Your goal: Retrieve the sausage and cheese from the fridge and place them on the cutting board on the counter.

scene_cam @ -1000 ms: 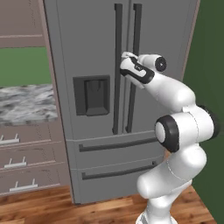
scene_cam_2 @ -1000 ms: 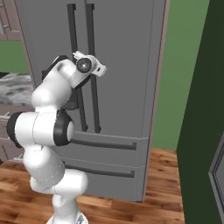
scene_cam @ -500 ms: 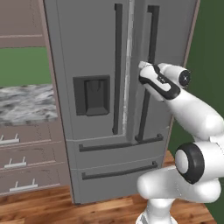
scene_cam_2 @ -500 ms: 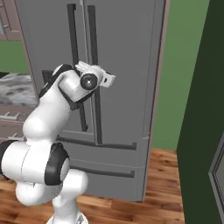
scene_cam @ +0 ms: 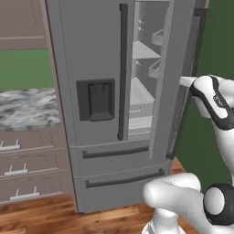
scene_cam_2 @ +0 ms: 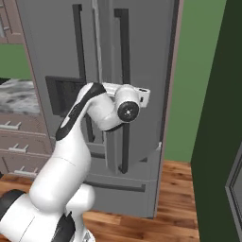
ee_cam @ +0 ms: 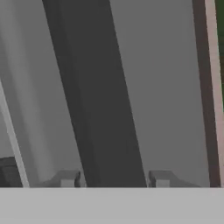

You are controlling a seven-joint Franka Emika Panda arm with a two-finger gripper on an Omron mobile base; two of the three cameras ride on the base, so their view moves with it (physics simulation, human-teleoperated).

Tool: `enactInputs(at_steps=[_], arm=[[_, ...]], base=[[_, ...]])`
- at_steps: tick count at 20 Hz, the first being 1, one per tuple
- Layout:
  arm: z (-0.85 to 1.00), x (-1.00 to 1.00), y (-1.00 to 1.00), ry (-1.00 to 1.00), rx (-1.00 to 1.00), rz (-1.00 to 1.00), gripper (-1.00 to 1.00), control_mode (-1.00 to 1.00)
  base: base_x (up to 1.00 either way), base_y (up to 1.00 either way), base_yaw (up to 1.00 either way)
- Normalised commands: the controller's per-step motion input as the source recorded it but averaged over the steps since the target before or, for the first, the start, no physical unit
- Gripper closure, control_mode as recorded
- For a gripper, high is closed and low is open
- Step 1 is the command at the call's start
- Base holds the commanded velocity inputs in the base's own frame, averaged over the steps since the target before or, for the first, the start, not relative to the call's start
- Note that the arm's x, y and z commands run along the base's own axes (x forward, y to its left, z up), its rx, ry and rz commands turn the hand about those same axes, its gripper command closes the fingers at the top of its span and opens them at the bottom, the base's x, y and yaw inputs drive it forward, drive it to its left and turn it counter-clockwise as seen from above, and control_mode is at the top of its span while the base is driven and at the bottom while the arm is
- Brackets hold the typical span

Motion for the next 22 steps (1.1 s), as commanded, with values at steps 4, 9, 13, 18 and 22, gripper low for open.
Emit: enactInputs(at_steps=[4,9,13,18,22], arm=[[-0.01,-0.98,-0.90,0.01,-0.12,0.10,1.00,-1.00],[-0.18,-0.29,-0.14,0.04,-0.02,0.02,-1.00,-1.00],[-0.19,-0.48,-0.02,-0.06,0.00,0.01,-1.00,-1.00],[0.04,-1.00,-0.18,-0.47,0.00,-0.09,-1.00,-1.00],[0.37,-1.00,0.27,-0.39,-0.01,-0.27,-1.00,-1.00]], base=[[0.00,0.00,0.00],[0.00,0.00,0.00],[0.00,0.00,0.00],[0.00,0.00,0.00],[0.00,0.00,0.00]])
